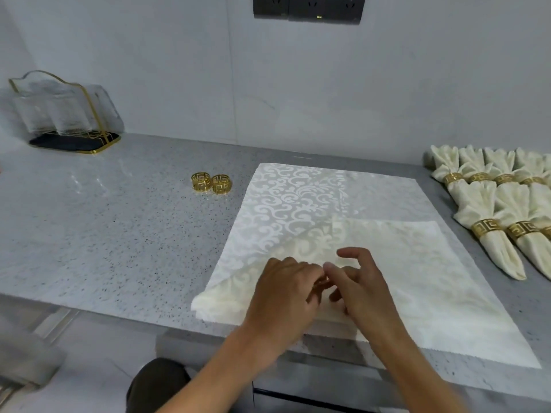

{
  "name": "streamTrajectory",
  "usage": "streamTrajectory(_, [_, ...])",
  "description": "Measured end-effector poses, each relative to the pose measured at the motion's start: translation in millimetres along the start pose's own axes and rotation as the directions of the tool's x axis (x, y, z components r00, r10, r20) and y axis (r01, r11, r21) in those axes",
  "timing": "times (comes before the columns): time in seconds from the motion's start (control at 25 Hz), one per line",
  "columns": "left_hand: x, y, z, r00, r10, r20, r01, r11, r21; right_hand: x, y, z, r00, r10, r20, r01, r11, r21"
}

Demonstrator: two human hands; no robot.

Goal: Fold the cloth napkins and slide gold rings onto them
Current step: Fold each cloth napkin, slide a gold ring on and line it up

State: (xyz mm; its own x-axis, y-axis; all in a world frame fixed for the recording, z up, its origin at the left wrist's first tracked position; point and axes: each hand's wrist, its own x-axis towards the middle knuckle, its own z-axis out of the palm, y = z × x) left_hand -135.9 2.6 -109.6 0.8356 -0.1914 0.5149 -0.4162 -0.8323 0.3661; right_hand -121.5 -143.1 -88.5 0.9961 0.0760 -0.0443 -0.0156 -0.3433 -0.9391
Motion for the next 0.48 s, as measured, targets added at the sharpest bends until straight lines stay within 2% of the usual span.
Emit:
streamTrajectory(0.12, [-20,-12,-3,0.994,-0.015,0.104,0.018,0.999,-0.03,12,5,-2,0.995,0.096,0.04,-0.08,0.953,-0.294])
streamTrajectory(0.2, [-46,-43,-19,0.994,-0.043,0.097,0.042,0.999,0.013,16,7,-3,0.995,0.092,0.043,-0.072,0.939,-0.338])
streamTrajectory(0.28, [-72,-77,-42,0.989,-0.129,0.078,0.128,0.992,0.02,17,7,-4,0.998,0.051,0.035,-0.035,0.929,-0.369])
streamTrajectory(0.36, [-89,-99,-62,0.979,-0.192,0.063,0.195,0.98,-0.04,17,8,-4,0.999,0.016,0.033,-0.002,0.921,-0.391])
streamTrajectory(0.48, [-96,-107,-72,0.976,-0.212,0.04,0.215,0.972,-0.098,13,9,-4,0.999,0.007,0.041,0.011,0.903,-0.428])
